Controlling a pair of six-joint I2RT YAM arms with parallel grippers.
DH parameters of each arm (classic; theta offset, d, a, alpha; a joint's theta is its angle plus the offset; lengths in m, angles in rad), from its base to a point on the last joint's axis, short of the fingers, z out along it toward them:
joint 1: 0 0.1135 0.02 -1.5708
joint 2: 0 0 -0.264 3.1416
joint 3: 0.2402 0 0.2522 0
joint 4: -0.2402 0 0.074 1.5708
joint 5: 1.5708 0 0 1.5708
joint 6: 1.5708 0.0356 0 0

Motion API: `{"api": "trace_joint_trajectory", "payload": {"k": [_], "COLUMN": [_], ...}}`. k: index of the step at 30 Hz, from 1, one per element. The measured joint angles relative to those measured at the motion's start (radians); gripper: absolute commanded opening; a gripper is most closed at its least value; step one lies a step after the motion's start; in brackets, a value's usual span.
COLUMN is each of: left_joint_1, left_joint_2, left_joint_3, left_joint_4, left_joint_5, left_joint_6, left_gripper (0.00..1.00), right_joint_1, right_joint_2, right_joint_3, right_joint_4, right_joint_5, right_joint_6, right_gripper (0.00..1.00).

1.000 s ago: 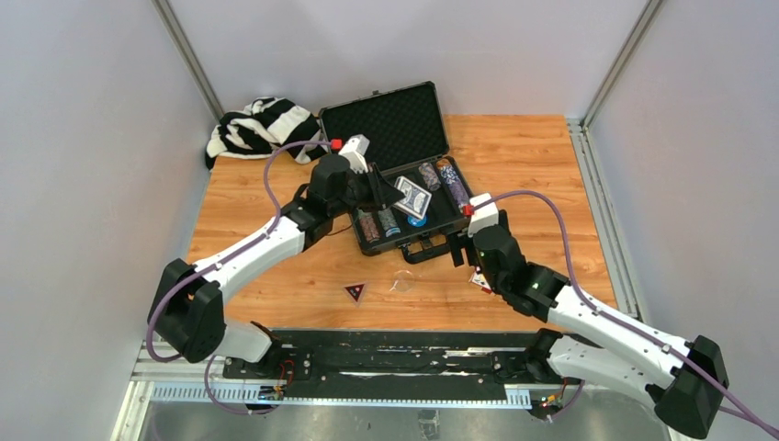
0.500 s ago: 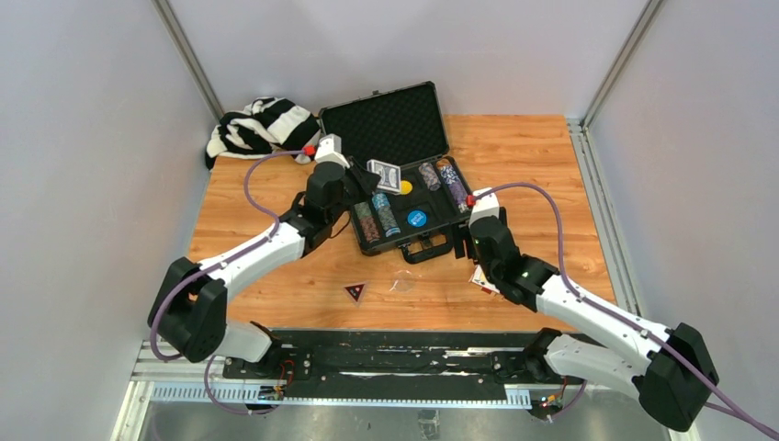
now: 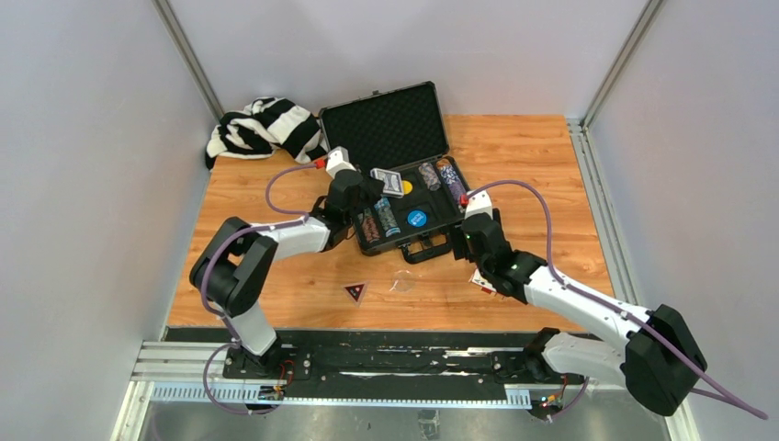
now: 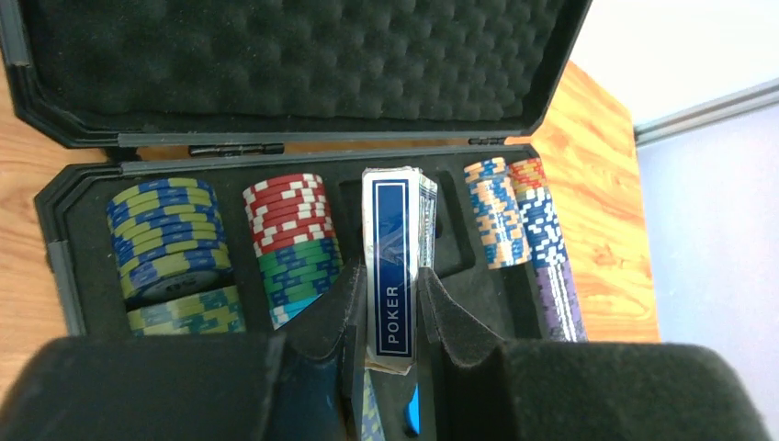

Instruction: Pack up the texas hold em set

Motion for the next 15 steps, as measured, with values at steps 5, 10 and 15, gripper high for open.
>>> {"api": "trace_joint_trajectory", "payload": {"k": [5, 10, 15], "left_joint_1": [0.001, 0.001, -0.004], "left_joint_2": [0.064, 0.108, 0.131], "left_joint_3": [0.030, 0.049, 0.049], "left_joint_4": [0.058, 0.079, 0.074], "left_joint_5": [-0.006, -0.015, -0.045], "left_joint_6": [-0.059, -0.128, -0.186], "left_gripper": [0.00, 0.00, 0.00], "right_joint_1": [-0.002, -0.003, -0.005], "right_joint_2": [0.011, 0.011, 0.013], "right_joint_3": [0.000, 0.000, 0.000], "right_joint_4": [0.001, 0.002, 0.002], "right_joint_5": [-0.005, -0.010, -0.011], "right_joint_6": [0.001, 0.002, 0.005], "right_gripper": [0.66, 0.66, 0.66]}}
